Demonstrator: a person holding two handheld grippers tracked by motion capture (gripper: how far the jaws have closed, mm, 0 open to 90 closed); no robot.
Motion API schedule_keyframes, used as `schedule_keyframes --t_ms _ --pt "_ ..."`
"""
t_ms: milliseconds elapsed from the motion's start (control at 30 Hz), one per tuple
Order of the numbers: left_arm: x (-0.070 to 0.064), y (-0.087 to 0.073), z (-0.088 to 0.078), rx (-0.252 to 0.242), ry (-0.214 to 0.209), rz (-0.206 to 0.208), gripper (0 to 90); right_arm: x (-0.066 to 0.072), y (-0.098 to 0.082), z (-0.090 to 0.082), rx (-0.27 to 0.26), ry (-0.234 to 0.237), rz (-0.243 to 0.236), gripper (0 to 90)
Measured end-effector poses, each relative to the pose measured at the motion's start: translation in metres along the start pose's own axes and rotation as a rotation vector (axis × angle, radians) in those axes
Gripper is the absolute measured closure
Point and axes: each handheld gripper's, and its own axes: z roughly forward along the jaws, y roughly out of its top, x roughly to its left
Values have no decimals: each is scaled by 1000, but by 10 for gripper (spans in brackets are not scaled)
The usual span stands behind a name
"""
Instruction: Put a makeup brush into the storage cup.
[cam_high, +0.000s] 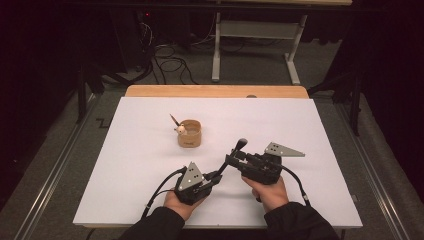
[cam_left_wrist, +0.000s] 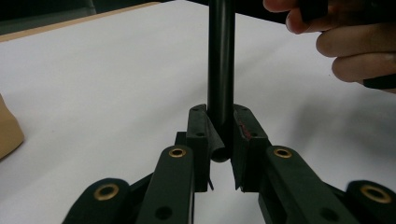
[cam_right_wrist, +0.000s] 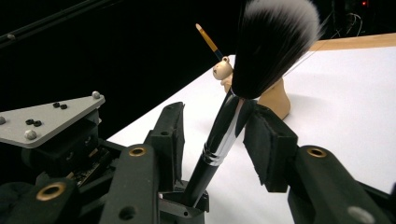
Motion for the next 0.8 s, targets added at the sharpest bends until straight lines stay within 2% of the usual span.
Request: schedule_keyframes --t_ms 500,800 --pt "0 0 0 -1 2 10 792 -4 -1 -1 -3 17 43 721" --pt "-1 -1 1 5 3 8 792 -5 -1 -1 3 19 57 754"
